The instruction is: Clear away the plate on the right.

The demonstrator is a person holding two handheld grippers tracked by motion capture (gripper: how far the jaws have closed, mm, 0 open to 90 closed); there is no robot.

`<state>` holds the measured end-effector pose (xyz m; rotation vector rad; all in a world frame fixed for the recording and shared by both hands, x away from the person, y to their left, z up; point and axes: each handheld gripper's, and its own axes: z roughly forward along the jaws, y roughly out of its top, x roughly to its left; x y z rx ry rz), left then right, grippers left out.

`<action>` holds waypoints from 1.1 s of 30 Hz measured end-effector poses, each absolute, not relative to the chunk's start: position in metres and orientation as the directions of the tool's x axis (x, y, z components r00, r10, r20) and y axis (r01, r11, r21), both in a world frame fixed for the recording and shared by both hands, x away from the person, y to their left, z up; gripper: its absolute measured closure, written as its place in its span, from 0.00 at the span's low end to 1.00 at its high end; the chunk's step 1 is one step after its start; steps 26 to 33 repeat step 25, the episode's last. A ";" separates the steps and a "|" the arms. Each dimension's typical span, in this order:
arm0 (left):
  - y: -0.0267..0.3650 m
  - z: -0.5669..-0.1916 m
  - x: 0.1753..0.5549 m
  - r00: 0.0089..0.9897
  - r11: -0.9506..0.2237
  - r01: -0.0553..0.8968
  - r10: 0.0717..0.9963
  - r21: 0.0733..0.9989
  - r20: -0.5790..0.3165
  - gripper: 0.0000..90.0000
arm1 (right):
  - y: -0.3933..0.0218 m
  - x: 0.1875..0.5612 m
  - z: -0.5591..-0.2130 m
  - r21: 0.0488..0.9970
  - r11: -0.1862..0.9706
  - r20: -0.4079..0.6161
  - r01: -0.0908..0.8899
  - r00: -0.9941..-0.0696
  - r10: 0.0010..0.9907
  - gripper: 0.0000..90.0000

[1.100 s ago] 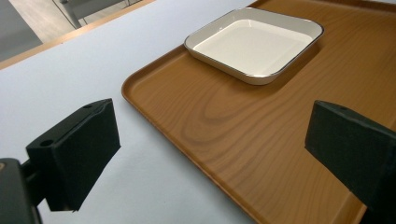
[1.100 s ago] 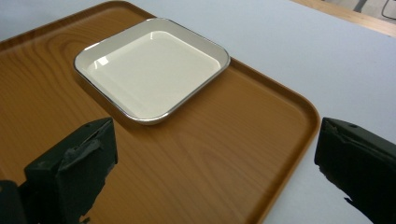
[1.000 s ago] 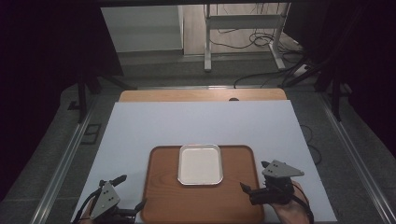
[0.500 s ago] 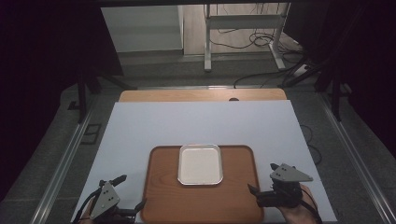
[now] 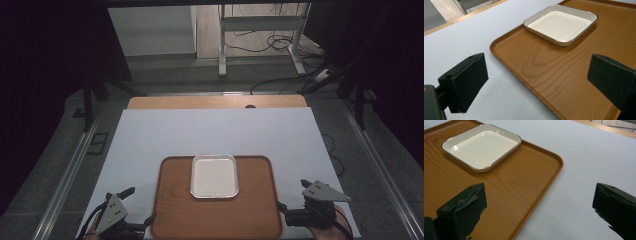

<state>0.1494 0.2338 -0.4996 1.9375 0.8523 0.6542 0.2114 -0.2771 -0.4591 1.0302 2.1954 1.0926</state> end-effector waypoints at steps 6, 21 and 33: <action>0.234 -0.500 0.149 0.623 -0.363 0.303 0.775 0.881 0.105 0.03 | -0.285 0.205 -0.461 0.828 0.380 -0.078 0.413 -0.586 0.807 0.00; 0.234 -0.500 0.149 0.623 -0.363 0.301 0.775 0.882 0.106 0.03 | -0.304 0.198 -0.474 0.836 0.290 0.013 0.467 -0.544 0.839 0.00; 0.234 -0.499 0.150 0.624 -0.363 0.302 0.775 0.881 0.106 0.03 | -0.305 0.200 -0.476 0.832 0.292 0.016 0.472 -0.546 0.837 0.00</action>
